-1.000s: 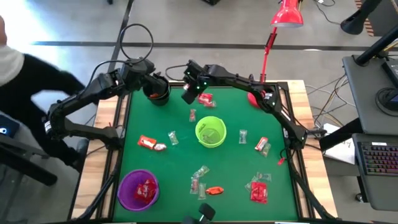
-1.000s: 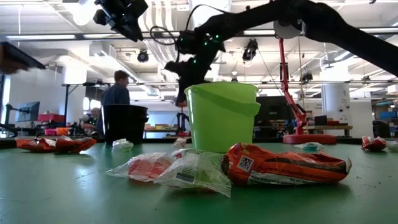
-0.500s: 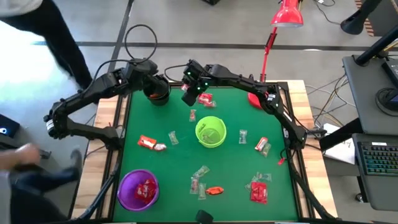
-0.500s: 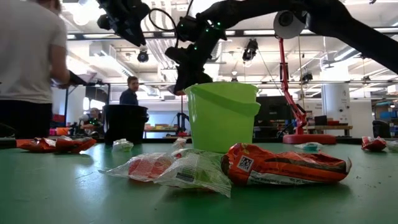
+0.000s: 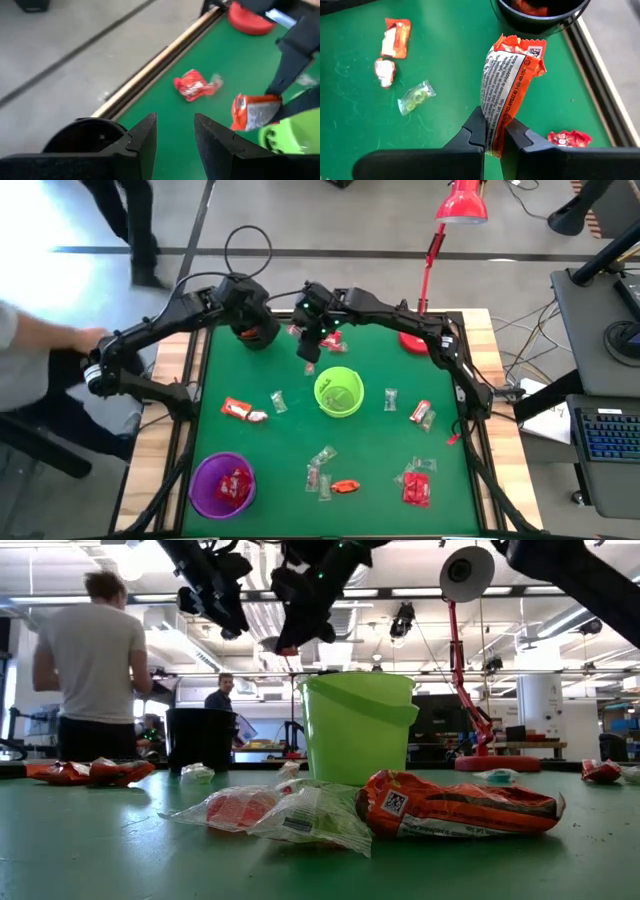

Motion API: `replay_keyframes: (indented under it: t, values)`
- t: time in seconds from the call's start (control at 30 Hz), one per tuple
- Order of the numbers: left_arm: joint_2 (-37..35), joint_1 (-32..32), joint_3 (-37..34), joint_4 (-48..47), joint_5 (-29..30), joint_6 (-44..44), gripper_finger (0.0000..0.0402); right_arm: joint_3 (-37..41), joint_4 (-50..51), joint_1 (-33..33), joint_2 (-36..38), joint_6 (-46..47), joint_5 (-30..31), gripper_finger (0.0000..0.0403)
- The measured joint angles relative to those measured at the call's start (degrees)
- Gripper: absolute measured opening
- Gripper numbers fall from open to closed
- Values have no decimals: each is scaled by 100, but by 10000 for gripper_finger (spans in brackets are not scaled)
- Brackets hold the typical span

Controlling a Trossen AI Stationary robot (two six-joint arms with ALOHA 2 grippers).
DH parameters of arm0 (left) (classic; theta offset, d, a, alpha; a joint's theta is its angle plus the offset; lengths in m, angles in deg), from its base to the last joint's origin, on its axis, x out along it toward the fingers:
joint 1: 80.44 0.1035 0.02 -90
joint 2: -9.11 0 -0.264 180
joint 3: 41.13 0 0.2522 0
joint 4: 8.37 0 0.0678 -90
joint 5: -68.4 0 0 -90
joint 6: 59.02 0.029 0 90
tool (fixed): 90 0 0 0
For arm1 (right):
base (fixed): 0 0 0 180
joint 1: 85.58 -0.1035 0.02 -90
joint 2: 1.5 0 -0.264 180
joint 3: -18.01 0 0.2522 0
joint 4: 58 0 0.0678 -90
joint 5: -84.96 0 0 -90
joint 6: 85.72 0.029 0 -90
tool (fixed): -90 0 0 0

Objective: Sort candy
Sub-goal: Put the orange chocolate into the black bucket

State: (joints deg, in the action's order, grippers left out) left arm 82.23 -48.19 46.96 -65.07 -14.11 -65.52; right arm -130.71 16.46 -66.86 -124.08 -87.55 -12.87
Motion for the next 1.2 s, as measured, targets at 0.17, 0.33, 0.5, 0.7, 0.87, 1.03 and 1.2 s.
replay_keyframes:
  t: [0.17,0.33,0.5,0.7,0.87,1.03,1.2]
  values:
    - [-72,337,0,83,-1435,1,114,0,-5,2,236,-81,42,13]
    - [-39,575,0,401,-3061,-51,114,0,-1,2,401,-109,43,13]
    - [60,641,0,679,-3830,-299,114,0,-18,0,542,-120,41,13]
    - [230,667,0,993,-4151,-570,114,0,-95,0,600,-119,52,13]
    - [288,769,0,1030,-4050,-636,114,0,-87,-29,601,-73,76,13]
    - [288,941,0,986,-3963,-778,114,0,-71,-37,623,-71,33,13]
    - [308,1006,0,1105,-4361,-805,114,0,-73,-37,631,-65,35,13]
